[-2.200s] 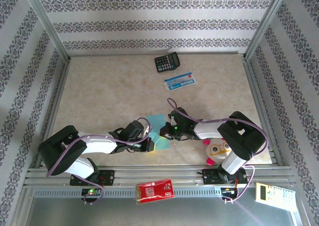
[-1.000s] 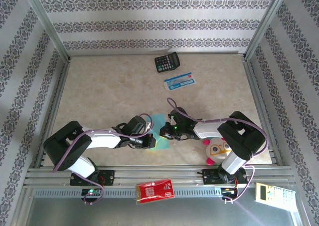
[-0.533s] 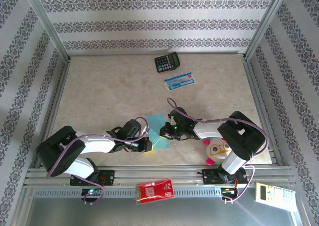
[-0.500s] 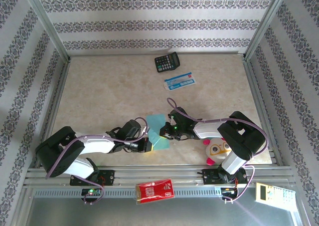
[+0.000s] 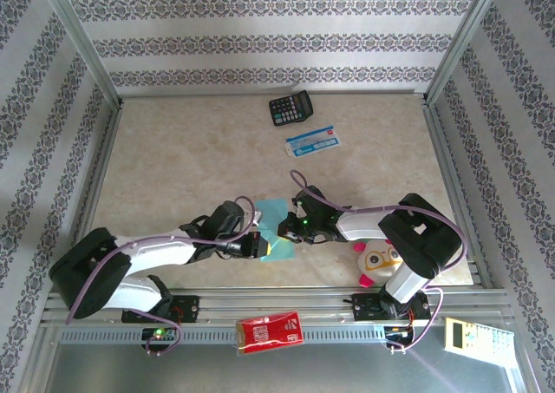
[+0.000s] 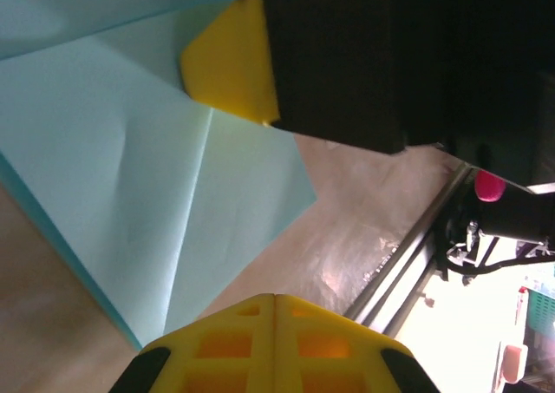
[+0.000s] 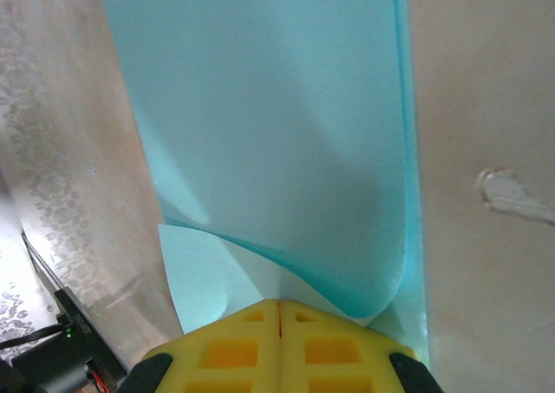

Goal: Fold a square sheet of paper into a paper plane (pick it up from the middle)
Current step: Fold the triangle a second time at the center of the table.

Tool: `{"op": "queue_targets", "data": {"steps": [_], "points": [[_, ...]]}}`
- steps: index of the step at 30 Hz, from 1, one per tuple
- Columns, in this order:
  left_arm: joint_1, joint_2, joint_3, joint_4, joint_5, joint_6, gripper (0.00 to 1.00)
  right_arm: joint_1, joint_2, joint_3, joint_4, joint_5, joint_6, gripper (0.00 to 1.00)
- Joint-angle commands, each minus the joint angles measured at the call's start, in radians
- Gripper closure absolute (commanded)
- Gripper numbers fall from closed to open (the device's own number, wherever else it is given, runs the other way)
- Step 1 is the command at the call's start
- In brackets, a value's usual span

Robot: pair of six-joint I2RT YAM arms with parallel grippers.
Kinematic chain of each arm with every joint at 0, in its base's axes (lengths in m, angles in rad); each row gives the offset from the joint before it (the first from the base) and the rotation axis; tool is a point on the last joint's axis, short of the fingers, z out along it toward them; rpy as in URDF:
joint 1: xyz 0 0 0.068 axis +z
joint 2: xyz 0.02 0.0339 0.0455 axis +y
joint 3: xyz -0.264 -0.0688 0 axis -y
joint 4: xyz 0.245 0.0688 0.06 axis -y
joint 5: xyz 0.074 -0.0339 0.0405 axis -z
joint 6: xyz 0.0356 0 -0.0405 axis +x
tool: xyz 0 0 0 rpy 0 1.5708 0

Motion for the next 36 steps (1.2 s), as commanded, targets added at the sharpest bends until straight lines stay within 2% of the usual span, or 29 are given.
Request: {"op": "queue_targets", "data": {"steps": [1,8,16,24,29,36], "points": [[0.014,0.063,0.030,0.021,0.008,0.008,1.00,0.005,0.045,-0.030,-0.150,0.103,-0.024,1.00],[0.034,0.149,0.012,0.048,0.011,0.021,1.00,0.004,0.046,-0.027,-0.149,0.099,-0.025,1.00],[0.040,0.177,-0.055,0.041,0.004,0.021,1.00,0.002,0.020,0.009,-0.153,0.083,-0.050,1.00],[0.040,0.178,-0.094,0.019,-0.014,0.020,1.00,0.005,-0.102,0.055,-0.157,0.050,-0.078,0.91],[0.040,0.190,-0.083,0.015,-0.010,0.028,1.00,0.057,-0.127,0.029,-0.137,0.061,-0.035,0.89],[0.040,0.190,-0.081,0.009,-0.006,0.029,1.00,0.117,-0.077,0.007,-0.053,0.072,0.036,0.93]]}}
